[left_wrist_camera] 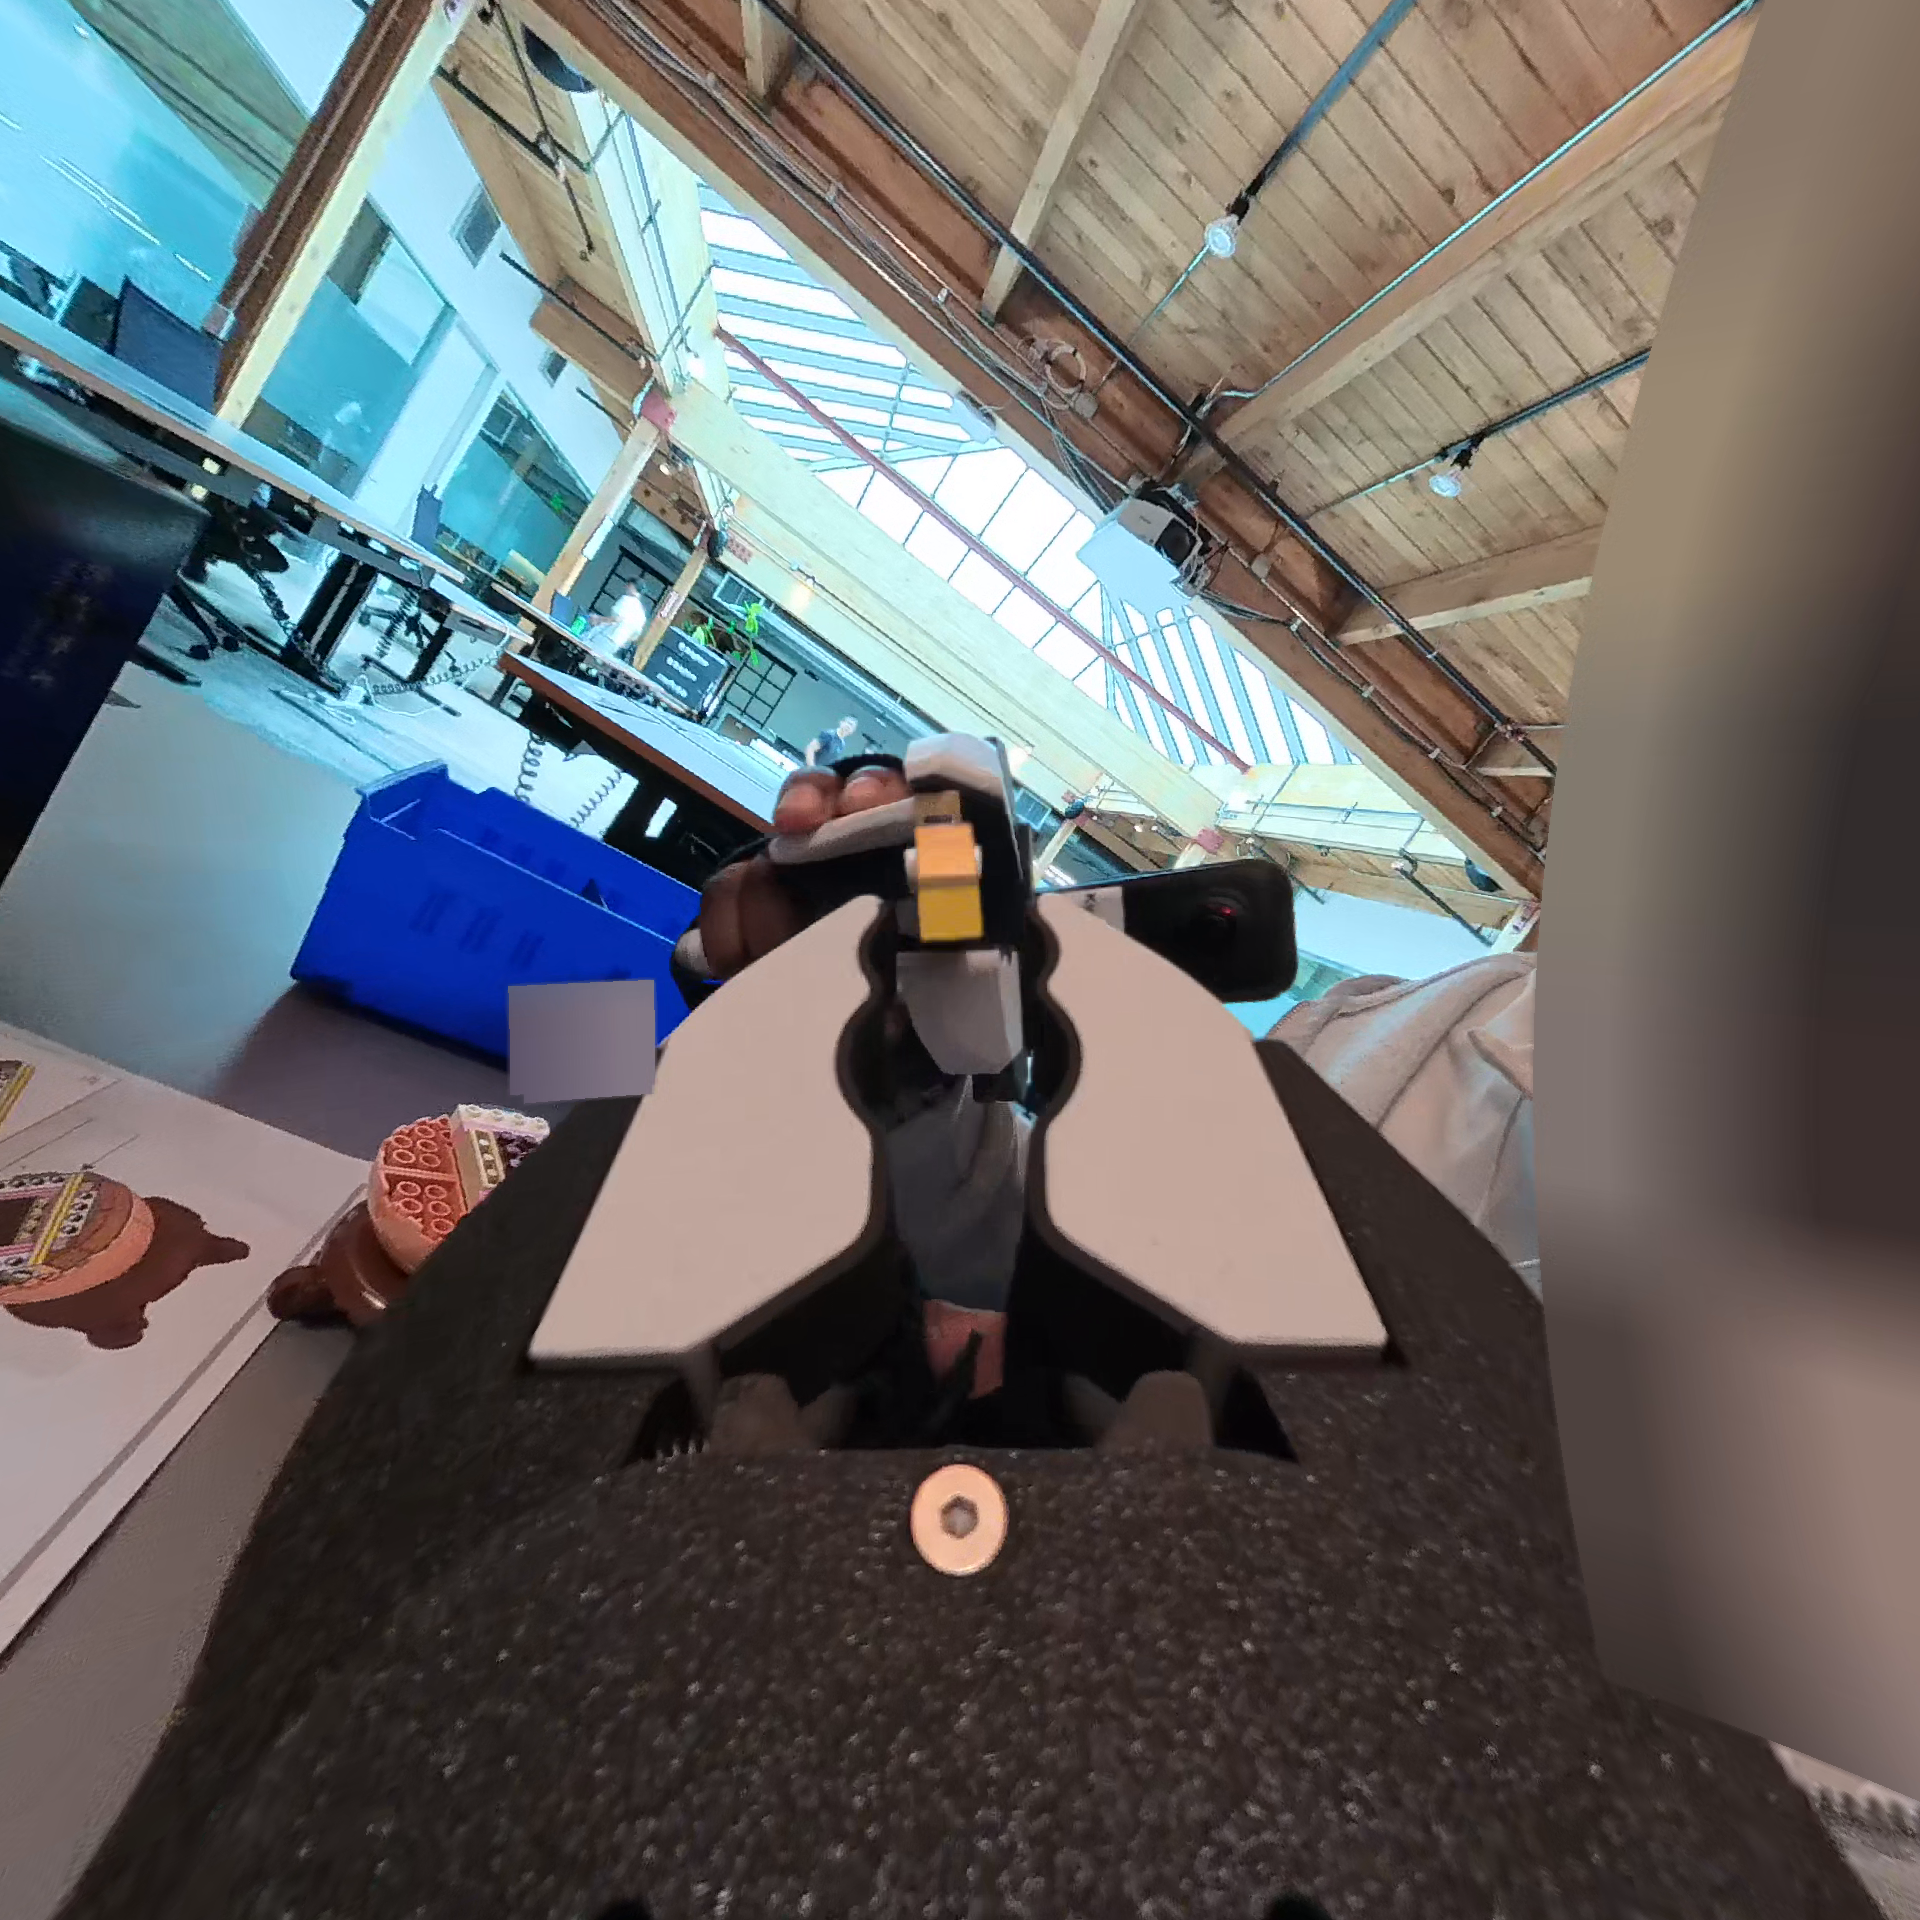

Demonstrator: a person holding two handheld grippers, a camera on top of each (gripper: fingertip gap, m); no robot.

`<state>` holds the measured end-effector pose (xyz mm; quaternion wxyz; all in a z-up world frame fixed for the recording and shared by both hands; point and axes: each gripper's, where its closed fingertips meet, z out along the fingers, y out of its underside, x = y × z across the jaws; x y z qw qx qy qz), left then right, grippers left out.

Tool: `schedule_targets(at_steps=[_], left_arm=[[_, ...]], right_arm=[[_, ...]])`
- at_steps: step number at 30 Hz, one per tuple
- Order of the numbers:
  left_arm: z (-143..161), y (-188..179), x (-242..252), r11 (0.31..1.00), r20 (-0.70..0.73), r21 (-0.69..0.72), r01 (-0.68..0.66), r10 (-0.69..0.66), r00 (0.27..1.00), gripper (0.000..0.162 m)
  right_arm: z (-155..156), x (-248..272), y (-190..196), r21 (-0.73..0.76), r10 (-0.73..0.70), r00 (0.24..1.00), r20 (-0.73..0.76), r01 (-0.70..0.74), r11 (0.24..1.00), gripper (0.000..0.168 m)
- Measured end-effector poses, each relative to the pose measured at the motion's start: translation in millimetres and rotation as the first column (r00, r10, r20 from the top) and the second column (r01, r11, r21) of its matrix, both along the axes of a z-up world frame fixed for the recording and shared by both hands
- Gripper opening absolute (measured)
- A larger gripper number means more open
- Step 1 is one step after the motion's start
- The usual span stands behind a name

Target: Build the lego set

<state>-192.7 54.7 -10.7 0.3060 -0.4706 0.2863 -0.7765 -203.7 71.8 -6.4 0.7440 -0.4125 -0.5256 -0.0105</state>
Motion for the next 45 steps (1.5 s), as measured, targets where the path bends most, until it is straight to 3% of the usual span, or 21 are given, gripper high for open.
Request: schedule_targets(at_steps=[6,14,15,17,18,21,24,28,31,33,34,37,39,42,43,45], left_arm=[[0.9,5.3,-3.0,0.997,0.073,0.014,-0.072,0.071,0.995,0.009],[-6.2,2.3,-6.6,0.994,0.049,0.083,-0.067,0.063,0.997,0.008],[-7.7,2.4,-8.0,0.993,0.044,0.095,-0.068,0.064,0.997,0.008],[-12.7,5.6,-12.6,0.982,0.024,0.156,-0.103,0.101,0.995,0.007],[-17.4,8.4,-15.1,0.969,-0.002,0.208,-0.131,0.134,0.991,0.007],[-44.2,20.2,-17.6,0.855,-0.15,0.474,-0.213,0.316,0.937,0.007],[-63.6,25.1,-14.9,0.668,-0.221,0.719,-0.19,0.479,0.85,0.007],[-72.0,23.2,-7.1,0.44,-0.198,0.89,-0.117,0.605,0.771,0.008],[-71.4,21.4,-4.5,0.386,-0.181,0.916,-0.106,0.635,0.751,0.008],[-74.2,23.4,-6.2,0.368,-0.186,0.925,-0.093,0.653,0.734,0.008],[-74.6,24.1,-7.5,0.361,-0.181,0.928,-0.096,0.659,0.73,0.008],[-71.9,17.6,-9.6,0.433,-0.186,0.893,-0.126,0.608,0.772,0.017],[-66.2,4.9,-13.7,0.605,-0.215,0.785,-0.13,0.464,0.86,0.036],[-40.0,-16.3,-35.1,0.9,-0.133,0.436,-0.011,0.077,0.988,0.048],[-32.7,-17.9,-42.1,0.95,-0.086,0.306,0.068,-0.044,0.995,0.047],[-28.9,-13.6,-45.6,0.977,-0.024,0.125,0.174,-0.172,0.985,0.044]], right_arm=[[-2.1,0.5,-0.4,0.005,-0.066,0.996,-0.052,0.066,0.998,0.026],[-9.3,-4.7,-3.7,-0.012,-0.071,0.995,-0.068,0.07,0.997,0.026],[-11.2,-6.7,-5.0,-0.062,-0.042,0.997,-0.07,0.038,0.997,0.028],[-13.0,-5.1,-8.5,-0.189,0.031,0.995,-0.092,-0.048,0.981,0.06],[-12.8,-1.3,-11.1,-0.253,0.077,0.992,-0.1,-0.101,0.962,0.058],[-5.7,10.5,-13.2,-0.456,0.19,0.974,-0.12,-0.224,0.861,0.033],[-21.8,1.2,-18.2,-0.678,0.318,0.946,0.06,-0.195,0.709,0.029],[-43.1,-15.0,-3.6,-0.673,0.343,0.892,0.293,-0.062,0.737,0.027],[-59.7,-22.0,-3.3,-0.683,0.377,0.846,0.376,-0.021,0.73,0.026],[-62.0,-24.6,-3.5,-0.642,0.38,0.827,0.415,-0.031,0.766,0.008],[-62.4,-25.2,-4.6,-0.613,0.384,0.812,0.439,-0.041,0.789,0.007],[-56.4,-25.1,-12.8,-0.456,0.399,0.74,0.541,-0.141,0.879,0.007],[-47.7,-24.5,-24.6,-0.296,0.393,0.672,0.627,-0.261,0.919,0.007],[-44.8,-27.4,-40.8,-0.025,0.259,0.545,0.797,-0.399,0.917,0.008],[-46.4,-29.6,-44.3,0.053,0.191,0.492,0.849,-0.44,0.896,0.007],[-47.6,-37.1,-53.0,0.149,0.106,0.415,0.904,-0.537,0.831,0.007]])
